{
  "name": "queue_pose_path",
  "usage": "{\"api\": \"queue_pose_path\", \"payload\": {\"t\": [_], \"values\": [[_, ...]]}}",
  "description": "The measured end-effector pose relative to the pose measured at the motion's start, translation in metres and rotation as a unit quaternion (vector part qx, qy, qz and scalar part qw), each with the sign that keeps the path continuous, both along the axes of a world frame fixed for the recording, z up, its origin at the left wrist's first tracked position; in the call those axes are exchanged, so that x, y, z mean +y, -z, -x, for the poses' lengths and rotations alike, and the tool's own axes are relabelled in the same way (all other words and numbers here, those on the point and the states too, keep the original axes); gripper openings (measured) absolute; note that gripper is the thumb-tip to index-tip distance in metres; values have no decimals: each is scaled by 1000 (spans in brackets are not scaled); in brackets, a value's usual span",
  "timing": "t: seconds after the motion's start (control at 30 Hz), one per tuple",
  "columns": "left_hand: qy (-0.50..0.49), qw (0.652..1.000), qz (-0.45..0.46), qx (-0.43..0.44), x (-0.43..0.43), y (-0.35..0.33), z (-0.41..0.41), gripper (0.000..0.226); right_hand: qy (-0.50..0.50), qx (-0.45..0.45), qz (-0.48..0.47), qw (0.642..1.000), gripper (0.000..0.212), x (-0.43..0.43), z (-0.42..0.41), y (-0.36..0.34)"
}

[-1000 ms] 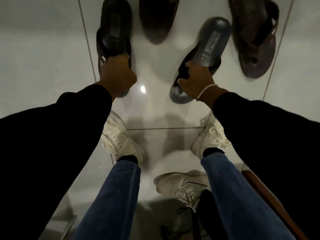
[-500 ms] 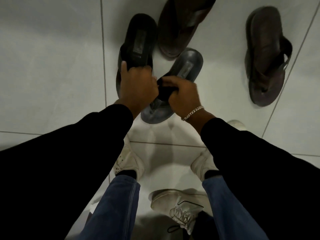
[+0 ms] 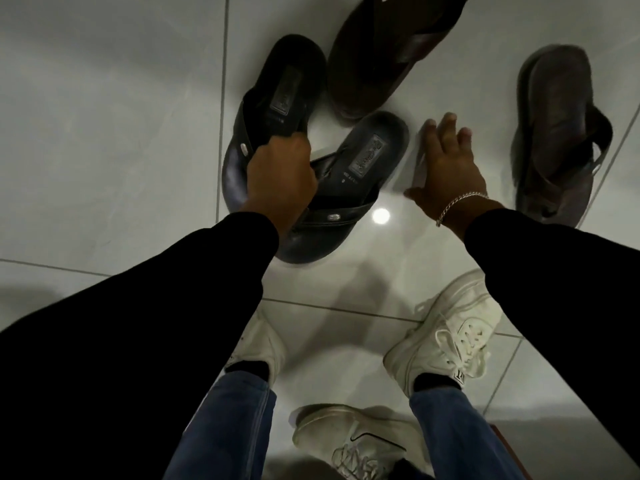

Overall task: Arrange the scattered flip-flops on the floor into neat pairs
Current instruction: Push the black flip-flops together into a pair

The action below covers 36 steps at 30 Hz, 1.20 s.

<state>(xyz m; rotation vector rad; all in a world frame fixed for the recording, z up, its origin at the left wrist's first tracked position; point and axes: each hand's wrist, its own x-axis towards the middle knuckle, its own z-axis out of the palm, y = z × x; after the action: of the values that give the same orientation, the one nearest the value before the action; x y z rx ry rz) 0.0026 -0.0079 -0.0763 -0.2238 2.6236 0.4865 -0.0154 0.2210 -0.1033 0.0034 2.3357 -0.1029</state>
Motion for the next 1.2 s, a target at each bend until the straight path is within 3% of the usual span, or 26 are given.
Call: {"api": "queue_pose_path", "payload": {"t": [0.37,0.47,0.83,1.2], "values": [[59,997,41,39,-63,11,6,22,-35,5,-42,999,98,-10,5,-3],[29,998,38,42,-71,11,10,22,-57,11,-55,997,93,-13,7,-2],[-83,994,64,39,-112,3,47,27,-123,-42,-118,984,110,-22,24,-3],[-283,955,39,72,-152,-1,92,19,-158,-64,-158,973,110,-29,31,-10]]}}
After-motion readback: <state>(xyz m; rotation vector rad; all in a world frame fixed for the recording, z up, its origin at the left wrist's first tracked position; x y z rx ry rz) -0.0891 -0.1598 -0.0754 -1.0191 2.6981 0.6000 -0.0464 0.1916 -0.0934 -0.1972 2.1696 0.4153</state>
